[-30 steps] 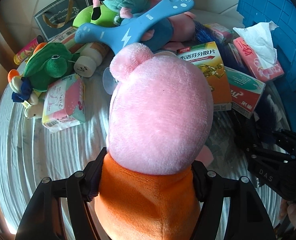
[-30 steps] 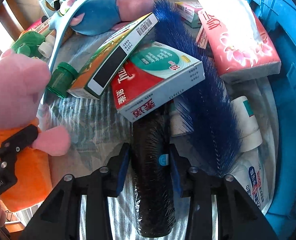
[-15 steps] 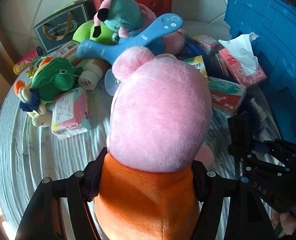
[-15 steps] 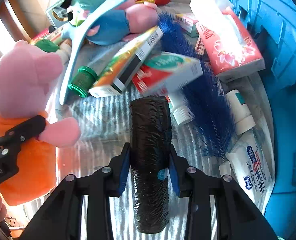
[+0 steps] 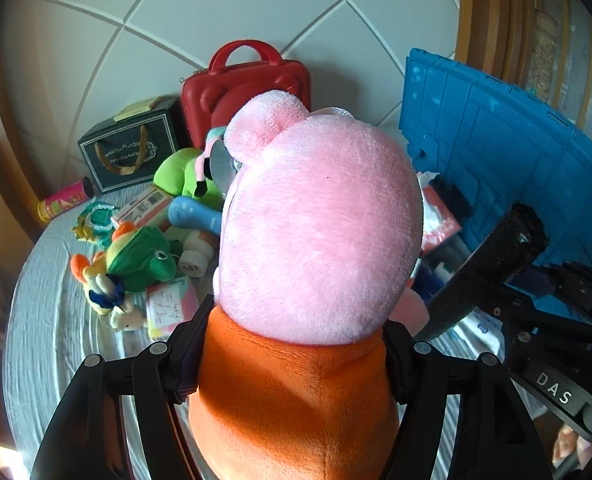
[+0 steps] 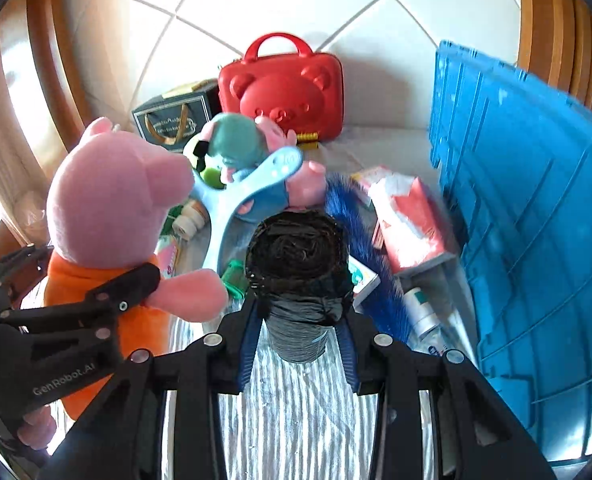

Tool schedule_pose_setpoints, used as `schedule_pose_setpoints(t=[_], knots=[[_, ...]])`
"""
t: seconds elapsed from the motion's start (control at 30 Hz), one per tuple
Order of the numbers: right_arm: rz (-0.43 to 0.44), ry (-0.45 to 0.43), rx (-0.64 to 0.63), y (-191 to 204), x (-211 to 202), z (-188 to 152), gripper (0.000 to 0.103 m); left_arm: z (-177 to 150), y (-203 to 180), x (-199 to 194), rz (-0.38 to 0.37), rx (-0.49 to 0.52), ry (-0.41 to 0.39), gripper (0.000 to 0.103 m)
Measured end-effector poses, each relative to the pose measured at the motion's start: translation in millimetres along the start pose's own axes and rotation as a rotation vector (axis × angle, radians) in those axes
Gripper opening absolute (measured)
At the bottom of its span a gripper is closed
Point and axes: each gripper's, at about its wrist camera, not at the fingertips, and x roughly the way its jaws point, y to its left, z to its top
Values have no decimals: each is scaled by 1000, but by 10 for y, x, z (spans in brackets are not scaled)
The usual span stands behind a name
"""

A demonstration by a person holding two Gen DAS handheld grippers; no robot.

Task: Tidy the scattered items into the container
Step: 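Lift the pink pig and black cylinder and carry both over the blue box, then open both tools to drop the pig and black cylinder into the blue box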

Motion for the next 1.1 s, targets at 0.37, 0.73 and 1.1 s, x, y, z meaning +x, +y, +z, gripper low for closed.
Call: schedule_pose_setpoints(t=[0.37,0.73,1.1], knots=[[-40,-244,6,-582,-1224,648,34,655,-653,-775,-41,27,-217,70],[-132,-383,-7,-2587,-2411,881,34,1460,-2645,-1309,-65,42,-388,70],[-86,-219,32,-4074,-2308,386,34,1562,-4146,-1130,-80,37,-280,70]])
